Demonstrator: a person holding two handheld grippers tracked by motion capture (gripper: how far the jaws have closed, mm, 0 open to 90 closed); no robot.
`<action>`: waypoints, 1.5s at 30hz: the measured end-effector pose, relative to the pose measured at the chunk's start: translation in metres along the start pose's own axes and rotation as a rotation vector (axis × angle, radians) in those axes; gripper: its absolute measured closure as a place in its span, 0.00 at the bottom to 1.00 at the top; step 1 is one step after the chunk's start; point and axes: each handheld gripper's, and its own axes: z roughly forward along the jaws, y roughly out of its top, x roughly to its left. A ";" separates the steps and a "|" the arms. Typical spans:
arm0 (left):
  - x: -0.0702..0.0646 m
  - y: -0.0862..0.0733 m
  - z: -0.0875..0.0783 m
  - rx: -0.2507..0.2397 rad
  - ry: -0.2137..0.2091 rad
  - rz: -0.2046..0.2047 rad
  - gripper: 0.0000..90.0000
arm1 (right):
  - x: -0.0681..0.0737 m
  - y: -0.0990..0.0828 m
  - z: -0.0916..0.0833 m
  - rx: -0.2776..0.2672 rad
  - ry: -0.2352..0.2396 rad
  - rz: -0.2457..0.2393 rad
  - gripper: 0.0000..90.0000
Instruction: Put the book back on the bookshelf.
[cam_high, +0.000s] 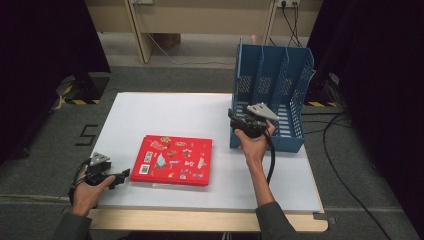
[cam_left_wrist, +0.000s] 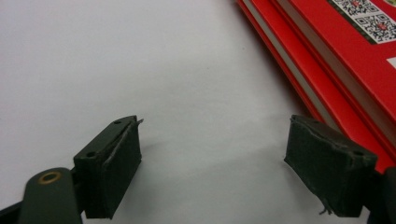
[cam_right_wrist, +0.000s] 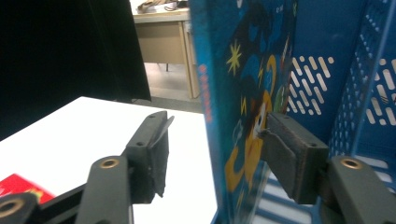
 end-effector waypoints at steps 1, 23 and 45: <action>0.000 0.000 0.000 0.000 0.002 -0.003 0.19 | 0.001 -0.001 -0.005 -0.006 0.011 -0.005 0.45; -0.003 0.003 -0.008 -0.071 -0.016 -0.046 0.20 | 0.027 -0.053 -0.053 0.162 0.130 0.022 0.36; -0.027 0.008 -0.017 -0.140 -0.171 -0.044 0.31 | 0.062 -0.103 -0.044 0.296 0.243 0.067 0.35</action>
